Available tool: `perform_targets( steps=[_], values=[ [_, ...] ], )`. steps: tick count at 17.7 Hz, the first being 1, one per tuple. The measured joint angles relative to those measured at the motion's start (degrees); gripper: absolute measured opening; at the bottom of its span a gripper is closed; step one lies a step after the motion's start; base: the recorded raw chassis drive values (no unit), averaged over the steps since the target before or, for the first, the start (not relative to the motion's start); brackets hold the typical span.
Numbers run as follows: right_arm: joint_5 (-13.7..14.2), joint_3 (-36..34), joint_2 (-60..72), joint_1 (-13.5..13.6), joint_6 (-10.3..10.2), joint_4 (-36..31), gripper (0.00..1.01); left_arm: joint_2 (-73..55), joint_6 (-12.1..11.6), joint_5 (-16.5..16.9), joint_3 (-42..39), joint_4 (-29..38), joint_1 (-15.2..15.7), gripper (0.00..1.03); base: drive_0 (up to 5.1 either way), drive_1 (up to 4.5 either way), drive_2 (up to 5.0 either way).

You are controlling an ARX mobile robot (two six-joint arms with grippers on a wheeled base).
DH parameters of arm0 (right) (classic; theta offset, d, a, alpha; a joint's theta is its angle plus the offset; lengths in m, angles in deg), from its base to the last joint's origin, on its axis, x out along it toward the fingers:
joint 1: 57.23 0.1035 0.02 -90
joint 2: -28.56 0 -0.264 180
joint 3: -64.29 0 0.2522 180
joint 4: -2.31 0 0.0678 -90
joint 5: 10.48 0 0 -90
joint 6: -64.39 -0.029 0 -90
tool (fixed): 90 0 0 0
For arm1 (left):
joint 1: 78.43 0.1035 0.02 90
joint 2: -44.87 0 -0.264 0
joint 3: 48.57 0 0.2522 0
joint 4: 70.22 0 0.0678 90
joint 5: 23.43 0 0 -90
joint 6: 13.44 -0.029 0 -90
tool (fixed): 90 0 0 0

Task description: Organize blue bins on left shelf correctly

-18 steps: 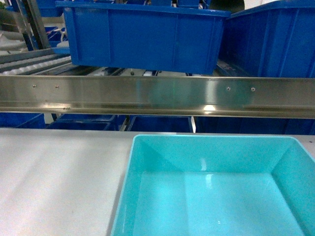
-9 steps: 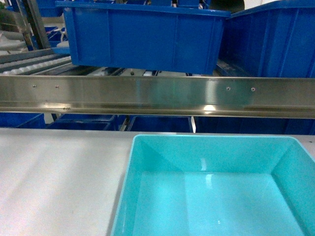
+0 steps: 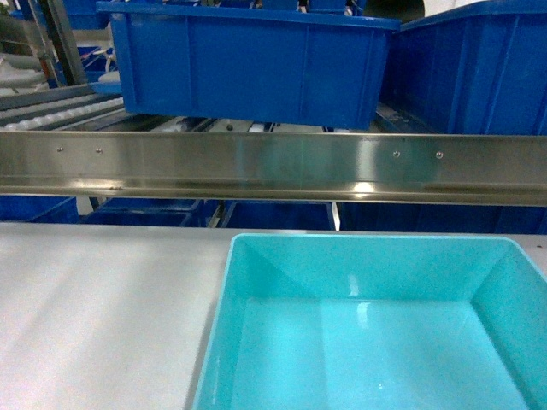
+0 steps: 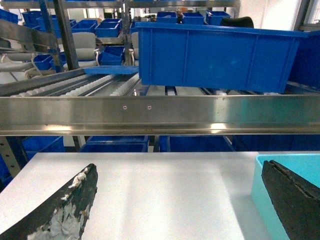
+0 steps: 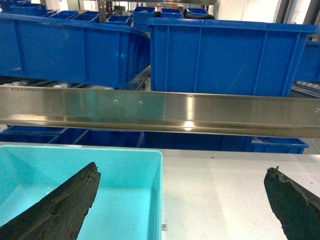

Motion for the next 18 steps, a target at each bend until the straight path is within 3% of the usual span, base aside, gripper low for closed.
perform_targets(
  steps=[8,10,12,13,14,15,17,18],
  values=[
    [0.00,0.00,0.00,0.00,0.00,0.00,0.98,-0.26,0.07,0.00,0.04,0.31,-0.20,0.98,0.0,0.00,0.0],
    [5.09,2.93,9.51,3.26,-0.42,-3.45,0.98,-15.91,2.73,4.70,8.31,2.10,-2.01,0.98,0.0,0.00,0.0],
    [6.27,8.94,22.97,3.87,-3.72,-6.29,0.98,-30.56,5.70,5.62,17.18,5.16,-4.85,0.98,0.0,0.00,0.0],
    [5.86,10.78,28.13,5.22,-5.90,-4.96,0.98,-36.70,7.15,5.49,18.38,5.14,-6.67,0.98,0.0,0.00,0.0],
    [3.58,11.89,33.51,5.40,-8.11,-5.68,0.98,-42.71,8.85,5.49,19.06,6.12,-8.96,0.98,0.0,0.00,0.0],
    [-0.24,13.49,38.45,3.45,-11.17,-6.25,0.98,-49.66,10.82,4.94,20.68,8.22,-11.98,0.98,0.0,0.00,0.0],
    [-4.11,15.65,48.17,-1.29,-16.13,-12.07,0.98,-60.81,11.69,4.13,26.53,10.58,-17.81,0.98,0.0,0.00,0.0],
    [-4.28,15.61,48.76,-1.57,-17.31,-11.54,0.98,-62.29,11.67,4.44,26.32,9.73,-18.36,0.98,0.0,0.00,0.0]
  ],
)
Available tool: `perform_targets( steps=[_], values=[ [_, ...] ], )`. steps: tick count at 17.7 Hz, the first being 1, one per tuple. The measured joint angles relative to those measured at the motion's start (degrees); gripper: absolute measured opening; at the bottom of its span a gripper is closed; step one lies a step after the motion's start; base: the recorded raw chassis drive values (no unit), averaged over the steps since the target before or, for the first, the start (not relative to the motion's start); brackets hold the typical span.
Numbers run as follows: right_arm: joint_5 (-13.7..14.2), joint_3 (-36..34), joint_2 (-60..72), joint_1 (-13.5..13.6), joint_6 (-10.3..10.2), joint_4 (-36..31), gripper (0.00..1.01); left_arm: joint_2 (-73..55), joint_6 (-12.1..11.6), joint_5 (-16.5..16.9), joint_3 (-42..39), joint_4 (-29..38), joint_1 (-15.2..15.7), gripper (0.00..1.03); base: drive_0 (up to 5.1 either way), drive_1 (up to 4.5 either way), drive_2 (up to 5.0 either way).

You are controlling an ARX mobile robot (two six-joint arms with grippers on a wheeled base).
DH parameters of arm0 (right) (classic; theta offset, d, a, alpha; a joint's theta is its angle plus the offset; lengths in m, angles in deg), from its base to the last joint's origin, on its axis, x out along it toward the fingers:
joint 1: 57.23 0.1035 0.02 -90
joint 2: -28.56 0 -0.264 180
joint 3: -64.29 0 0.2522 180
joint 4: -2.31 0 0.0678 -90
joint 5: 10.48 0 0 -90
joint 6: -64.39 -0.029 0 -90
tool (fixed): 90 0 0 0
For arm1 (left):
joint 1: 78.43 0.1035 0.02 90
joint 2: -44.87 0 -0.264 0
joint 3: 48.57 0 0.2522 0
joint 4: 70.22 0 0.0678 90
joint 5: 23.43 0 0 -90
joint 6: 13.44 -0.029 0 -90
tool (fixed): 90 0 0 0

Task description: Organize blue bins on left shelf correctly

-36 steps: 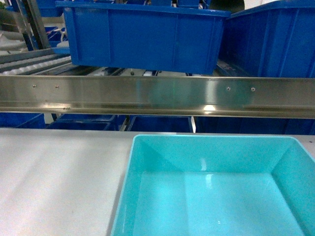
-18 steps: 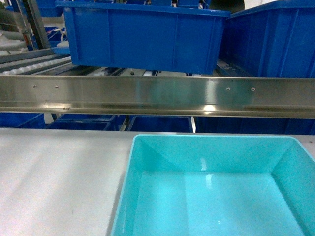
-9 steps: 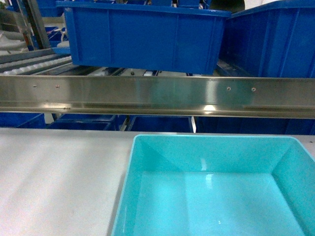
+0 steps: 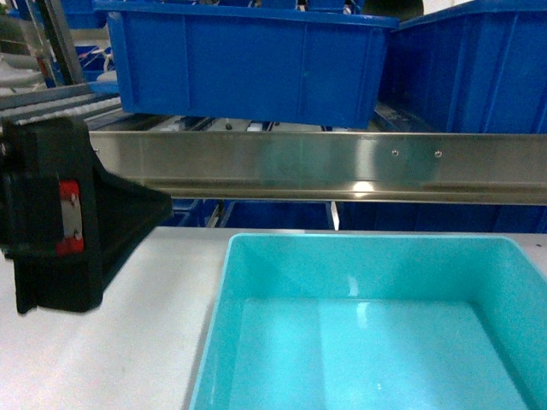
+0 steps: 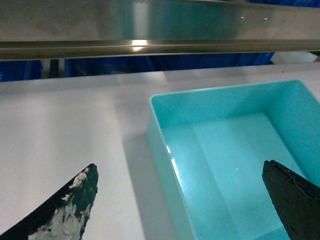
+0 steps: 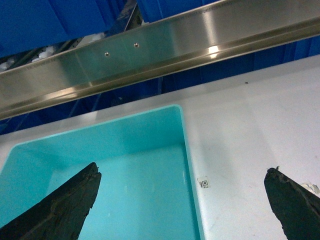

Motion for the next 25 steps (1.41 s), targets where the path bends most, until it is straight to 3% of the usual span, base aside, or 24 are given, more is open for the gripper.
perform_targets(
  steps=[4,5,6,8,9,12,14,17,20,21,23,25],
  values=[
    [-0.46,0.02,-0.37,0.07,-1.01,-0.28,0.98,0.55,0.02,-0.37,-0.31,0.20,0.31,0.98,0.0,0.00,0.0],
    [-2.84,0.04,0.48,0.07,0.13,0.57,0.98,-1.27,1.20,1.09,0.42,-0.90,0.07,0.98,0.0,0.00,0.0],
    [-3.23,0.15,3.06,1.25,2.47,1.11,0.98,-5.68,4.13,2.49,1.40,-0.96,-0.70,0.98,0.0,0.00,0.0],
    [-1.64,0.92,7.28,5.05,9.31,5.66,0.98,-10.91,9.57,2.49,1.99,-1.09,-1.97,0.98,0.0,0.00,0.0],
    [-0.24,2.01,8.72,7.02,11.56,6.03,0.98,-12.04,11.13,1.70,1.99,0.04,-1.99,0.98,0.0,0.00,0.0],
    [2.93,4.79,12.37,12.00,15.12,7.63,0.98,-14.49,16.04,1.92,1.79,2.36,-0.63,0.98,0.0,0.00,0.0],
    [7.69,6.32,16.20,16.09,15.08,6.73,0.98,-15.78,17.84,4.31,1.14,3.37,1.40,0.98,0.0,0.00,0.0],
    [9.94,7.41,19.37,18.14,14.12,5.75,0.98,-16.63,17.70,5.79,1.09,3.37,2.32,0.98,0.0,0.00,0.0],
    [12.55,9.35,25.70,18.47,12.31,2.54,0.98,-18.93,14.60,8.07,1.88,1.36,2.45,0.98,0.0,0.00,0.0],
    [12.50,10.16,28.50,17.77,11.41,0.57,0.98,-20.35,12.15,8.07,3.43,0.90,1.70,0.98,0.0,0.00,0.0],
    [10.19,10.95,30.40,13.88,10.97,-1.88,0.98,-22.36,8.44,7.10,6.36,-0.90,-0.72,0.98,0.0,0.00,0.0],
    [6.80,11.19,30.45,10.62,10.99,-3.85,0.98,-24.17,5.84,3.52,7.34,-1.31,-2.38,0.98,0.0,0.00,0.0]
  ],
)
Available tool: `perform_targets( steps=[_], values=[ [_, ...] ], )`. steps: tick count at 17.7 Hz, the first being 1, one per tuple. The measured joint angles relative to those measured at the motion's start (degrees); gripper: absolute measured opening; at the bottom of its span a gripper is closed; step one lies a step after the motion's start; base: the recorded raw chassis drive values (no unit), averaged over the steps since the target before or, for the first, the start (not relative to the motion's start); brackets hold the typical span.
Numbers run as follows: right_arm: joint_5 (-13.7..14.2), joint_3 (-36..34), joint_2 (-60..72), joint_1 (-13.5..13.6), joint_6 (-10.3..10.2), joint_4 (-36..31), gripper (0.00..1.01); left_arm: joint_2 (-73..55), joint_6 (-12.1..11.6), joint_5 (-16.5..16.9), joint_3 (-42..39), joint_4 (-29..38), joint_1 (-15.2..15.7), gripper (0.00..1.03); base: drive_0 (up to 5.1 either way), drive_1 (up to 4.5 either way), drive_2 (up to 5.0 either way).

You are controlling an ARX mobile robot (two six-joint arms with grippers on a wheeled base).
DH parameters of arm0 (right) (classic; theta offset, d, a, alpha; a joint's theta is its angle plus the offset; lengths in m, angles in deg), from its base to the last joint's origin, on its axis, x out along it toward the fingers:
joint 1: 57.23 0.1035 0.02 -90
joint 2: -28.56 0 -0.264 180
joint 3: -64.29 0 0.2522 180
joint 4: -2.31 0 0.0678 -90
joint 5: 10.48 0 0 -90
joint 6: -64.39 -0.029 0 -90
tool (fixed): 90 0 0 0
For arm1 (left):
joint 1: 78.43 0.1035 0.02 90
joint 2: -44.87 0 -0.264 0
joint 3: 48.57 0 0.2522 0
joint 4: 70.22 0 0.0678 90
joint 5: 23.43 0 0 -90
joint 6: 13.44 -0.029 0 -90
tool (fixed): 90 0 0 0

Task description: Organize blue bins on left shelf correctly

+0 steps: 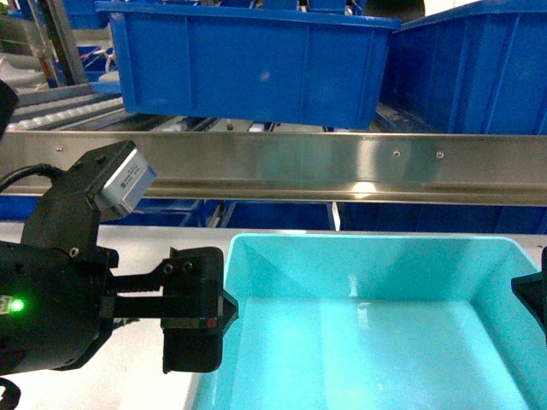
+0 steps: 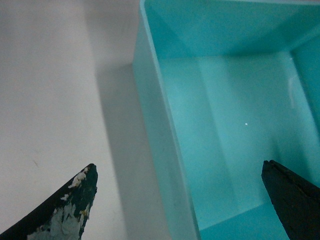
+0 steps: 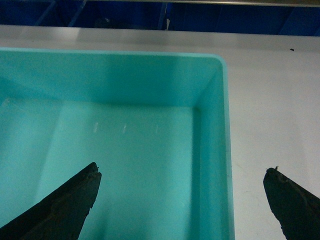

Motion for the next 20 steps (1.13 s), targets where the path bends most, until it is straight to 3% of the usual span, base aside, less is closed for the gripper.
perform_targets(
  steps=[4,7,20],
  values=[
    [-3.98,-0.11,1.92,-4.48,0.98,-2.29,0.98,-4.94,-0.20,-6.69,1.55,1.16,-2.08,0.98,0.0,0.00,0.0],
    [-3.76,-0.33,5.44,-4.96,2.56,-3.10,0.98,-8.11,0.04,-7.13,3.61,1.88,-3.23,0.98,0.0,0.00,0.0],
    [-2.36,-0.70,6.21,-4.70,2.54,-4.13,0.98,-8.72,0.02,-7.76,3.82,2.86,-3.37,0.98,0.0,0.00,0.0]
  ],
)
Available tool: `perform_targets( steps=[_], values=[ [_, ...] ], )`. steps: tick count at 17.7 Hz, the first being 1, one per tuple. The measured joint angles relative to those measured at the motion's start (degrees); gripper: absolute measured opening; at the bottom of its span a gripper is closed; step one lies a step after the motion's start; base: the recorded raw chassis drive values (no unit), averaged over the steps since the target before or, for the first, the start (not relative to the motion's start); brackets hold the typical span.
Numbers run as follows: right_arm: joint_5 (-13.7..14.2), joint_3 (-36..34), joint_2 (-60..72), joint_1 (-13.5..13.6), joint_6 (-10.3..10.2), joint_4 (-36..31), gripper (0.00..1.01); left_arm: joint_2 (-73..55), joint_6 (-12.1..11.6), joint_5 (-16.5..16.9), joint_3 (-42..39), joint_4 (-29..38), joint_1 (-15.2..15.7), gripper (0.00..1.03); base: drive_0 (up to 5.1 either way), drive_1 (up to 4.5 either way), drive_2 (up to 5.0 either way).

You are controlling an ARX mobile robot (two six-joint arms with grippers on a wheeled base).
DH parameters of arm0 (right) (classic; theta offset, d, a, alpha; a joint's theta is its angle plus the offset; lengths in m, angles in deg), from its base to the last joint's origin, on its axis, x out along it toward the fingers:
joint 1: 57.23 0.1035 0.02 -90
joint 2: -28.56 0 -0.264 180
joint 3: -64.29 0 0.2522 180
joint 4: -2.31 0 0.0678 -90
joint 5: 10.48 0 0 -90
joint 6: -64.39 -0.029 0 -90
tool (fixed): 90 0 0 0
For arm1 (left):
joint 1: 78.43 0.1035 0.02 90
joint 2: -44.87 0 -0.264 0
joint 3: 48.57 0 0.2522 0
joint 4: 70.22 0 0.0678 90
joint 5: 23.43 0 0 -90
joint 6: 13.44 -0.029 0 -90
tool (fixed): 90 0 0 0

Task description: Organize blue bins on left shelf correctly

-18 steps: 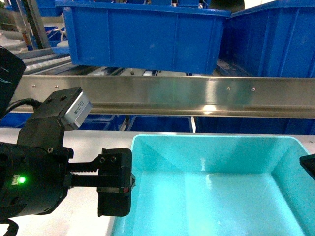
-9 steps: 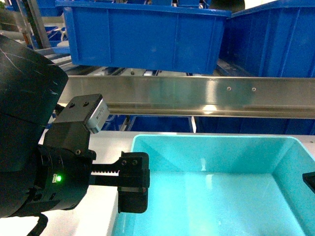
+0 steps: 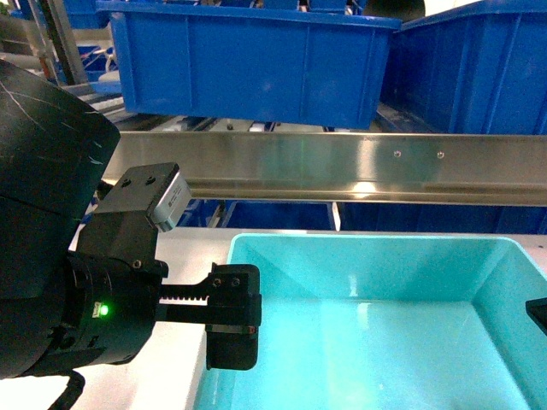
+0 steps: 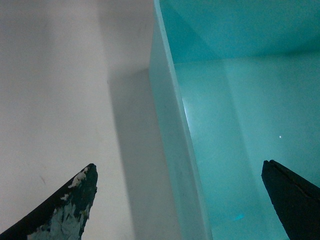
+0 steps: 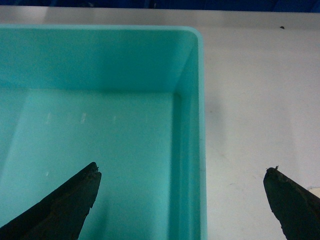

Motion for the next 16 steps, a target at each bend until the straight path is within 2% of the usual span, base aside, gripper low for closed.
perform_targets(
  steps=[2,4,5,7,8,12,16],
  values=[
    [1.99,-0.02,0.50,2.10,-0.04,1.03,0.98,-1.79,0.00,-0.37,0.02,0.72,0.90,0.98,0.0,0.00,0.0],
    [2.71,-0.31,0.50,3.30,0.15,1.20,0.98,-2.86,0.02,-0.90,0.02,0.35,0.98,0.98,0.0,0.00,0.0],
    [3.52,-1.44,3.69,1.86,0.55,-1.55,0.98,-3.98,-0.04,-0.44,1.14,0.24,-0.31,0.98,0.0,0.00,0.0],
    [3.41,-2.14,4.39,0.09,0.70,-2.89,0.98,-4.15,-0.02,-0.96,1.73,0.24,-1.40,0.98,0.0,0.00,0.0],
    [3.04,-2.16,4.39,-0.52,0.81,-3.23,0.98,-4.28,-0.02,-0.98,2.25,-0.24,-1.84,0.98,0.0,0.00,0.0],
    [0.90,-2.69,4.39,-2.97,2.03,-3.80,0.98,-5.11,0.61,-4.52,2.40,-1.11,-4.35,0.98,0.0,0.00,0.0],
    [-0.07,-3.69,5.33,-4.11,2.47,-5.07,0.98,-8.07,1.81,-5.99,3.39,-2.10,-5.64,0.98,0.0,0.00,0.0]
  ],
)
